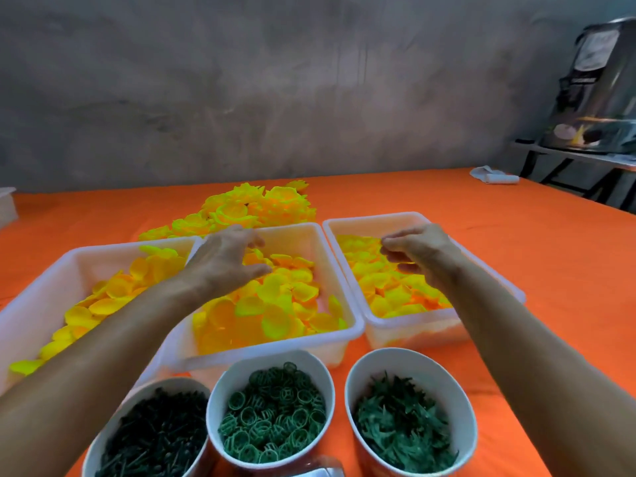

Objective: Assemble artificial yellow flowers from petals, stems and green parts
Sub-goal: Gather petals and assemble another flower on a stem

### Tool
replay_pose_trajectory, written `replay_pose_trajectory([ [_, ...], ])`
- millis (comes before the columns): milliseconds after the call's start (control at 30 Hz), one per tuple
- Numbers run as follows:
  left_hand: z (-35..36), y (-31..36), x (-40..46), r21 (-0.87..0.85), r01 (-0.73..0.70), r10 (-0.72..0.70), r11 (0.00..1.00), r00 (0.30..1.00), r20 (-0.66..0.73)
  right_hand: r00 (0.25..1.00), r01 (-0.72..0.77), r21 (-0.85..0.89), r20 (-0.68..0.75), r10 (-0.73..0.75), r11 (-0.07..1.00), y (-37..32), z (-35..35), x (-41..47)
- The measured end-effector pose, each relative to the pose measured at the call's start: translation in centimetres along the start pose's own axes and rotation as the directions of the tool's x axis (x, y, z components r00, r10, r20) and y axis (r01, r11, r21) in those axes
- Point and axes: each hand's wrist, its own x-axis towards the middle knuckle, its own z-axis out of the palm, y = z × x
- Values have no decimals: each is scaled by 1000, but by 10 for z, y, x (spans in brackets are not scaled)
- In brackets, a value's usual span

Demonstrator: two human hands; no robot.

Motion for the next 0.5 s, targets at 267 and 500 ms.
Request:
replay_pose_trajectory([
  [267, 34, 50, 28, -137, -230, 230, 963, 973, -21, 981, -33, -7, -191, 31, 999, 29, -32, 19],
  [500, 64, 63, 44, -237, -327, 310, 915, 945, -105, 977, -9, -428, -198, -83, 904, 47, -13, 36],
])
